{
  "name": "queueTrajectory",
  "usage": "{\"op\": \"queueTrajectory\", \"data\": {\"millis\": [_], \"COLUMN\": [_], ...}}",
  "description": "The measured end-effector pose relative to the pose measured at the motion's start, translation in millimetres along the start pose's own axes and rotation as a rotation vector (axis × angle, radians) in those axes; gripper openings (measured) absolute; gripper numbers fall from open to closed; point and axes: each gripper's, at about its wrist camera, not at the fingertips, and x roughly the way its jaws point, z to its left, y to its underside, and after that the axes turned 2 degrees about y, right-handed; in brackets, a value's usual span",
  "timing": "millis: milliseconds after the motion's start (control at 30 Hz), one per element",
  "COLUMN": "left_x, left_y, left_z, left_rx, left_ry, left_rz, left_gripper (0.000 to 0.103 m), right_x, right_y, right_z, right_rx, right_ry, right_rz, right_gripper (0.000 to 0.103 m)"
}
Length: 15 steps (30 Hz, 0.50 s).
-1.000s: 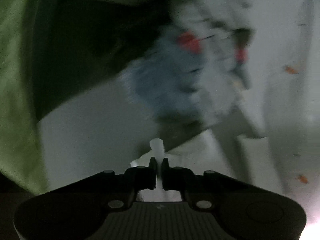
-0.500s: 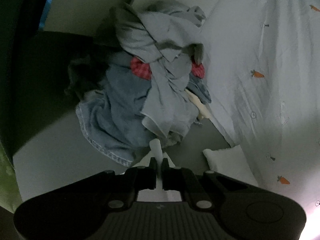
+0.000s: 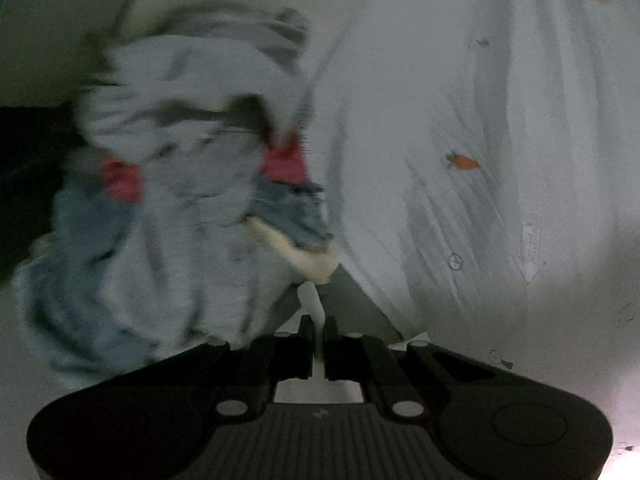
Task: Fold clothes
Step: 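Grasp the white garment corner with the right gripper and lift it, then lay the white garment beside the jeans and open the right gripper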
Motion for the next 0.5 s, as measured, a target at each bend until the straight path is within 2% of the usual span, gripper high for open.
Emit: {"op": "queueTrajectory", "data": {"millis": [67,233,333,433,500], "left_x": [27,105,153,214,261], "left_y": [1,0,-1,0,9], "left_z": [-18,-74,-126,-178,-208], "left_rx": [0.012,0.057,0.128,0.144,0.182], "left_ry": [0.001,-0.003,0.054,0.130,0.140], "left_rz": [0.007,0.044,0.039,0.048,0.068], "left_gripper": [0.004,0.004,0.004,0.004,0.005], "right_x": [15,67,106,153,187], "right_y": [5,4,2,4,8], "right_z": [8,25,47,72,82], "right_rx": [-0.024,0.017,-0.007,-0.037,-0.046], "right_ry": [0.020,0.072,0.096,0.100,0.118], "right_rz": [-0.005,0.022,0.030,0.030,0.025], "right_gripper": [0.008,0.009,0.009,0.009,0.015]}}
